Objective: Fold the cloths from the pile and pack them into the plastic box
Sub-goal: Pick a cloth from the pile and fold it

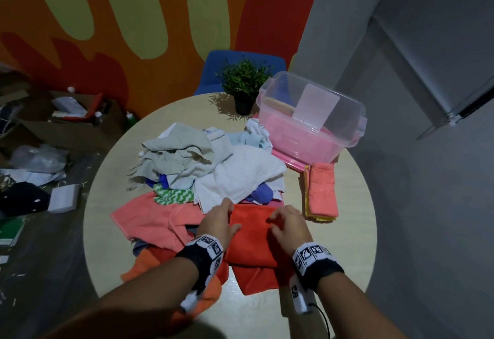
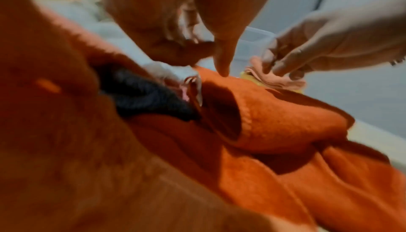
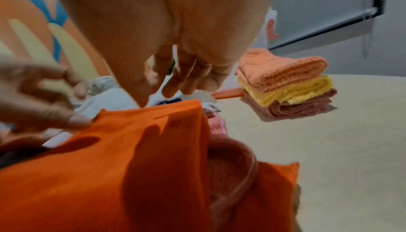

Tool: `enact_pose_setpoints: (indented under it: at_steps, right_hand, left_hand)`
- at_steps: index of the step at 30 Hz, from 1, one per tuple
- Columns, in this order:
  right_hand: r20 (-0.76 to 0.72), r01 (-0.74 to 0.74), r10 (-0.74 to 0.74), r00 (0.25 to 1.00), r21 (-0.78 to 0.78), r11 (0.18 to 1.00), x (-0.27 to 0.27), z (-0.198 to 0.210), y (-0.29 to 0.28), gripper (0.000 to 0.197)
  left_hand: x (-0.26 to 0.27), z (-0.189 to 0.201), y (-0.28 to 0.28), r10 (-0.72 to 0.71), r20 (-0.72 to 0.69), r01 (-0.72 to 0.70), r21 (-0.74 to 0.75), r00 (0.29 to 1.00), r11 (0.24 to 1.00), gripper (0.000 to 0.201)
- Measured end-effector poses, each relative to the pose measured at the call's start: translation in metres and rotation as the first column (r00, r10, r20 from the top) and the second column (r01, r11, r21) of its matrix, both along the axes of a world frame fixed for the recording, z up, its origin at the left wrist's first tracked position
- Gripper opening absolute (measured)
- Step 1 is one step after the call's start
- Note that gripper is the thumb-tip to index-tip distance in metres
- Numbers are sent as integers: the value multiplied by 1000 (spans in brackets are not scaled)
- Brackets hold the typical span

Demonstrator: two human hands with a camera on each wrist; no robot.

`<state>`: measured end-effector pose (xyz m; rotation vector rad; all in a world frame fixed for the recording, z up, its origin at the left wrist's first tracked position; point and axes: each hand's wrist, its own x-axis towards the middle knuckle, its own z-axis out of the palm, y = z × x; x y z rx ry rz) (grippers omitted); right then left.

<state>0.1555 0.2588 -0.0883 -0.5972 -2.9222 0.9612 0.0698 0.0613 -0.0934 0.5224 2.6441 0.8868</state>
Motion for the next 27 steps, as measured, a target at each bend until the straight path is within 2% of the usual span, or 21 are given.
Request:
enact_pose_setpoints:
  at_steps: [1,2,4,5,7,8,9,10,12,16,19,21,23,25,27]
  right_hand:
    - [56,-79,80,995,-15,997,6,-3,-3,21]
    - [115,-156,157,981,-20,988,11,-5,-7,24]
    - [266,-290,276,924,13,957,20,-12,-14,50]
    - [347,-347,307,886,59,936,24,-14,-18,63]
    - [424,-429,328,844,166,888,31,-19,-22,72]
    - [413,-446,336,847,208,870,35,-20,-22,68]
    - [383,-453,345,857,238,859,39,-22,-22,64]
    - [349,-448,350,869,257,856,41,-23,-22,60]
    - [283,-410,337,898,264,873,45,-23,-20,51]
    - [131,-230,205,970,217,949,41,-8,-9,36]
    - [-79,-16,17,997,11,1000,29,24,1,27]
    - [-208,48,-80,975,-153,987,21,51,4,26]
    - [-293,74,-151,944,-257,963,14,71,8,31]
    - [-289,99,-197,937,-323,941,10,75,13,30]
    - [-184,151,-219,958,-326,933,7,65,17,28]
  left_hand:
    - [1,4,4,-56,-105,52,-35,993,998,36]
    - [2,6,9,-116,-153,111,-42,981,993,33]
    - [5,4,18,-303,-88,303,-19,949,953,26]
    - [8,-1,21,-413,14,413,-59,911,909,27]
    - [16,-10,21,-575,148,592,-266,805,760,51]
    - [19,-14,18,-623,151,626,-383,768,679,62]
    - [20,-18,16,-653,128,629,-454,747,630,67]
    - [20,-20,14,-669,105,627,-478,736,615,66]
    - [16,-21,11,-663,91,629,-434,743,645,55]
    - [-1,-5,0,-567,66,569,-189,821,801,30]
    - [-10,24,-2,-401,10,400,50,916,915,25]
    - [-18,46,-1,-267,15,255,251,964,934,20]
    - [-26,59,3,-171,56,136,389,984,911,15]
    - [-32,62,6,-129,107,72,427,986,901,11]
    - [-34,52,6,-99,194,21,366,976,930,17]
